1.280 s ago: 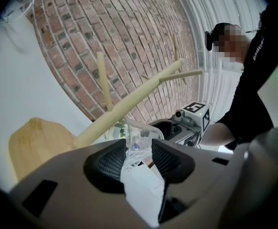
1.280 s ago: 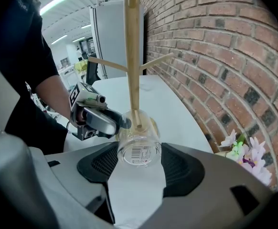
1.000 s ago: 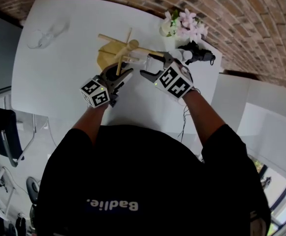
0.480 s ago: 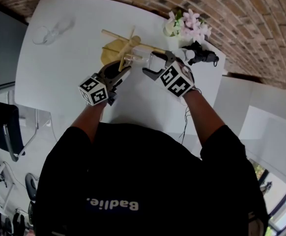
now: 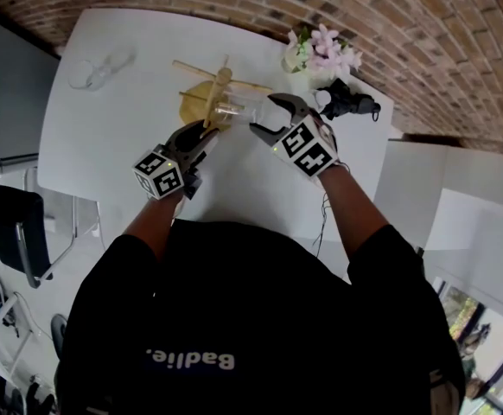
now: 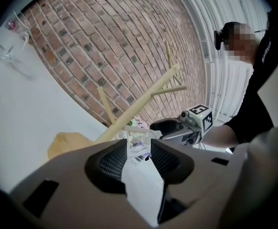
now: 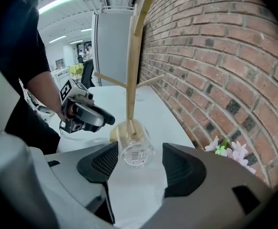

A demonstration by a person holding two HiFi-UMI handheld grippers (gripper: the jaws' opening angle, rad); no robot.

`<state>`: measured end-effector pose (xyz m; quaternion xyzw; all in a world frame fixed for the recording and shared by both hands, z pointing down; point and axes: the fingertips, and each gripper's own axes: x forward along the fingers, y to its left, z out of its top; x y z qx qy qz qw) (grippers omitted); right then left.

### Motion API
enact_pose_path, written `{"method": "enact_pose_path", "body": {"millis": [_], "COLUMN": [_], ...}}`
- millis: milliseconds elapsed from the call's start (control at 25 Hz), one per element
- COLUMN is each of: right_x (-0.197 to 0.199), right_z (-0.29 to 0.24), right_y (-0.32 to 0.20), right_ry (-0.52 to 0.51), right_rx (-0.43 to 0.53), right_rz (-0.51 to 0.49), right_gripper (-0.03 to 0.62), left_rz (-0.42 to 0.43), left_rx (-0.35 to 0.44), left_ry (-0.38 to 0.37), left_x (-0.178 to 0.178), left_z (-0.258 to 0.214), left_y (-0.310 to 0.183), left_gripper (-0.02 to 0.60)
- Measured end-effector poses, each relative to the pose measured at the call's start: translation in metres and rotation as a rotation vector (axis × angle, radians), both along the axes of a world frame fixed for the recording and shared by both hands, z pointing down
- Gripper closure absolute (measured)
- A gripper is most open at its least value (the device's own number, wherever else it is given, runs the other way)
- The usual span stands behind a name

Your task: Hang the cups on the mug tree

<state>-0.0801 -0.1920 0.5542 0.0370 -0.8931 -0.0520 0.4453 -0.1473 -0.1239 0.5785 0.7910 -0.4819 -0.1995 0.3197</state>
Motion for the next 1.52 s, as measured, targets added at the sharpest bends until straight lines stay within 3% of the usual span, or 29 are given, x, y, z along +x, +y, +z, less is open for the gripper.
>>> {"method": "enact_pose_path", "body": {"millis": [400,600,800,1160,1520], "right_x": [0.029,0.051,0.070,0.097,0.106], "right_z": [-0.048,-0.071,-0.089,-0.123,-0.150], "right_y": [0.021,0.030,0.047,0.063,0.069], "right_ry": [-0.178,-0.278,-0.379,-0.565,-0.657], "right_rx": [-0.036,-0.110,-0.192,-0.289,-0.290], "right_rz": [0.101,0.194,0.250,0.349,0.375], "right_gripper": [0.293,0.293,0.298,0.435,0.545], "left_rz": [0.040,0.086,0.153,0.250,0.253], "left_rx": [-0.005,-0.043,-0.033,0.029,0.065], "left_ry": [-0.080,-0.116,-0.184,-0.309,-0.377], "left_x": [0.017,0.035,0.059,0.103,0.124], "left_z": [-0.047,-0.074,-0.105,-0.160,-0.209], "left_y": [0.032,0.042,0.045,0.039,0.034], "left_gripper": [0.446,0.459,0.470,0.512,0.551]}}
